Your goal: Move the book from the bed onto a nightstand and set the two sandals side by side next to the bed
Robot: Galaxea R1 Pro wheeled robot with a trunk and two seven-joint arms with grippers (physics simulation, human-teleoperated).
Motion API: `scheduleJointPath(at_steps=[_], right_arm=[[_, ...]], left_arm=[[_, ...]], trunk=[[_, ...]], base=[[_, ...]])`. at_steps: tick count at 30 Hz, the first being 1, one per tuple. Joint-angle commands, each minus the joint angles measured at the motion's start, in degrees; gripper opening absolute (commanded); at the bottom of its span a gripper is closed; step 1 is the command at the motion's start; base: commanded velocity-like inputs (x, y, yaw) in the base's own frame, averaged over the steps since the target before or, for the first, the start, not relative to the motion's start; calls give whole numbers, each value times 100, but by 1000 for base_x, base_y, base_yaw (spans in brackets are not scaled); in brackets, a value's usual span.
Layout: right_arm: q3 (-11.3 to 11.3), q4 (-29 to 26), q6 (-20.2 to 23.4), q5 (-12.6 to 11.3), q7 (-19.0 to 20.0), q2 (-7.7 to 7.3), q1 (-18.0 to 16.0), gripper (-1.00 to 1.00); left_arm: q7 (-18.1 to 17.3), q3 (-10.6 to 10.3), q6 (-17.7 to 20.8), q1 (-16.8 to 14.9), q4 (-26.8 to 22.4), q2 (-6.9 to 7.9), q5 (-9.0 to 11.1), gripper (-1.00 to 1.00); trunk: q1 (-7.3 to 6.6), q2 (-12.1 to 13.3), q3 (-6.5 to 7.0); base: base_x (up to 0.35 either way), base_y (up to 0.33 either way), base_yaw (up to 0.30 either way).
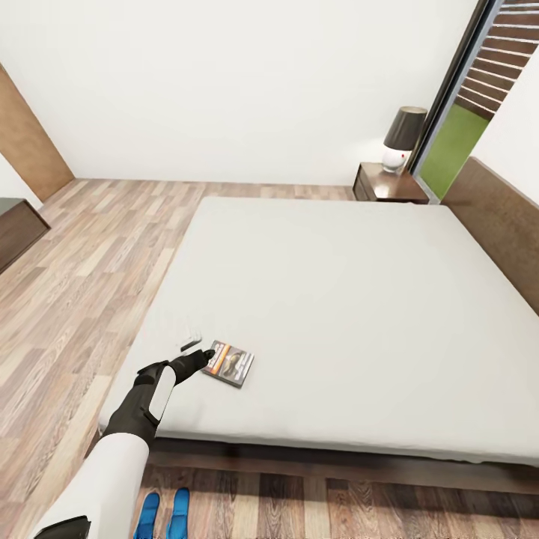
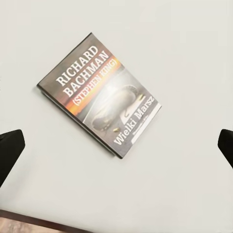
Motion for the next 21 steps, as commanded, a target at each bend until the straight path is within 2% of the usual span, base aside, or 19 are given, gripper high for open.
scheduleJointPath(at_steps=[1, 21], right_arm=[[-48, 25, -41, 52, 3, -6, -8, 100], [-48, 25, -41, 52, 1, -3, -8, 100]], left_arm=[[-12, 29, 37, -4, -7, -8, 23, 100], [-12, 30, 30, -4, -8, -8, 21, 100]], trunk=[[3, -10, -18], [3, -10, -195]], base=[[0, 0, 0], [0, 0, 0]])
